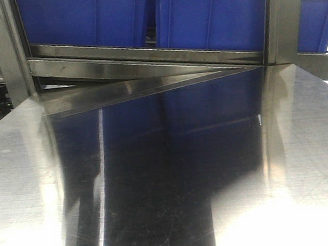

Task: Pick and sort blue part to right shelf
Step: 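Lift the blue part with the right gripper off the table, then drive the base away from the table holding both parts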

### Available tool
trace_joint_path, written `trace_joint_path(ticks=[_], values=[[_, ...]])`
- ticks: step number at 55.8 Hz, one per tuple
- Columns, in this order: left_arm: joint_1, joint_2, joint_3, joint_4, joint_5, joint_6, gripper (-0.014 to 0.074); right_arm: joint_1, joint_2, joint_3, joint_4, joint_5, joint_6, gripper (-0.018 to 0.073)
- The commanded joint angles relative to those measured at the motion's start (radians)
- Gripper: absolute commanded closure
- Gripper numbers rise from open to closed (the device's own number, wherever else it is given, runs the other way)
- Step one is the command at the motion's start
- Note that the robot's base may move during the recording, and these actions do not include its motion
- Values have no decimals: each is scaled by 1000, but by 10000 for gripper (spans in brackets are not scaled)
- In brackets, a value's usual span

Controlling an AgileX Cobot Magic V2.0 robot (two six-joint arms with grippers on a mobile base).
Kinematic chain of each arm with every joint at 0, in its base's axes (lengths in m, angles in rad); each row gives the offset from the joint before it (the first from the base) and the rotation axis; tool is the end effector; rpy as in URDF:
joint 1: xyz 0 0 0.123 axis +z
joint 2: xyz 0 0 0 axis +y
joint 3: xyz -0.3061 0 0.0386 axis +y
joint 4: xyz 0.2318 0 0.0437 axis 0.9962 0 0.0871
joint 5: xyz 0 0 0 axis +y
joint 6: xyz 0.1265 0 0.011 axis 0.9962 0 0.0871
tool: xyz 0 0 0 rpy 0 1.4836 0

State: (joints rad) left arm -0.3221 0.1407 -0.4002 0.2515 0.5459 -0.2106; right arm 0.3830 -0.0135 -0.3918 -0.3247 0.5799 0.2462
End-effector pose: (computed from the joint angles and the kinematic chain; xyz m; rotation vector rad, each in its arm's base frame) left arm 0.0421 0.0033 0.2826 0.1928 1.7452 -0.1171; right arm 0.0213 -0.0154 0.2811 -0.2007 1.6221 0.1286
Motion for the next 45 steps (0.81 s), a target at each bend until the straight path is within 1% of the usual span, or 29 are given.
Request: trace_joint_path(ticks=[1, 45], values=[[-4, 11, -28, 9, -92, -14, 265, -5, -1, -26, -30, -99, -8, 393], [-4, 11, -28, 7, -90, -14, 265, -5, -1, -26, -30, -99, -8, 393]])
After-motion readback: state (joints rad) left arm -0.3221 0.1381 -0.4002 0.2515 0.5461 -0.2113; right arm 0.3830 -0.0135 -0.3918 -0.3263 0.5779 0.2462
